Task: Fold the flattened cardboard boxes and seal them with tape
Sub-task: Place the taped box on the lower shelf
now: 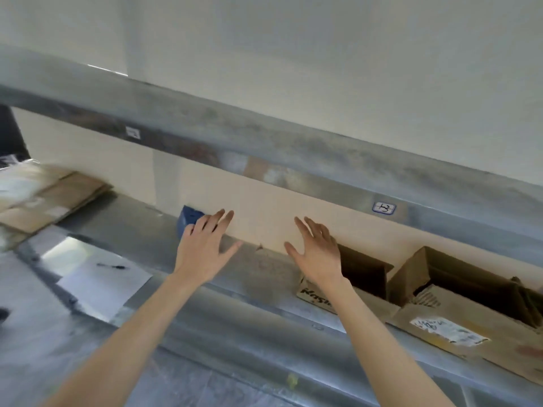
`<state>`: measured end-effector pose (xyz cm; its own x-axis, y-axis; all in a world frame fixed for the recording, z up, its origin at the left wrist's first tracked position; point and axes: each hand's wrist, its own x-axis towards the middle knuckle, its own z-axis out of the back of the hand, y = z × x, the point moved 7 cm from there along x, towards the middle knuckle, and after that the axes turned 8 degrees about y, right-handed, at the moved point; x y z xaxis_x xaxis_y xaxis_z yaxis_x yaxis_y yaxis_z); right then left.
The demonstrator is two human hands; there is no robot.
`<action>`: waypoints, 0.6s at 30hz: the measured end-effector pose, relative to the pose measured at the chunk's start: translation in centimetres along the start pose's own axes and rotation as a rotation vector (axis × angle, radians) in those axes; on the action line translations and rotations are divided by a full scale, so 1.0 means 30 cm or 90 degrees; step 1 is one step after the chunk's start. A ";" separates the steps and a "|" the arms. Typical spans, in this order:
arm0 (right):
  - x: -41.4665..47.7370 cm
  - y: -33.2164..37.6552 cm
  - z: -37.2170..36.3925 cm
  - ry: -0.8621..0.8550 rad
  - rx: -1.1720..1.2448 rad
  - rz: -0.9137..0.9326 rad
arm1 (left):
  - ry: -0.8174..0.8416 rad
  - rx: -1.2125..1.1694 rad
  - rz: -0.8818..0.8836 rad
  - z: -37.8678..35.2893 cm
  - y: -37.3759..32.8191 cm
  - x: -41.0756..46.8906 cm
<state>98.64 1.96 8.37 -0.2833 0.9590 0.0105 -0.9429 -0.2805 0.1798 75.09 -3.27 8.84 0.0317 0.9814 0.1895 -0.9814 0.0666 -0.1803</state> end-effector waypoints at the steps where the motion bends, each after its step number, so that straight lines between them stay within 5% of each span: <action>1: 0.019 0.045 -0.004 0.004 0.001 0.010 | -0.007 0.005 0.011 0.020 0.048 -0.009; 18: 0.352 1.025 -0.205 0.005 0.047 0.090 | 0.021 0.069 0.123 0.211 1.071 -0.120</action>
<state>65.58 3.21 7.95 -0.4146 0.9094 0.0329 -0.8780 -0.4092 0.2482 42.24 -5.79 8.49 -0.1540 0.9795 0.1295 -0.9845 -0.1410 -0.1044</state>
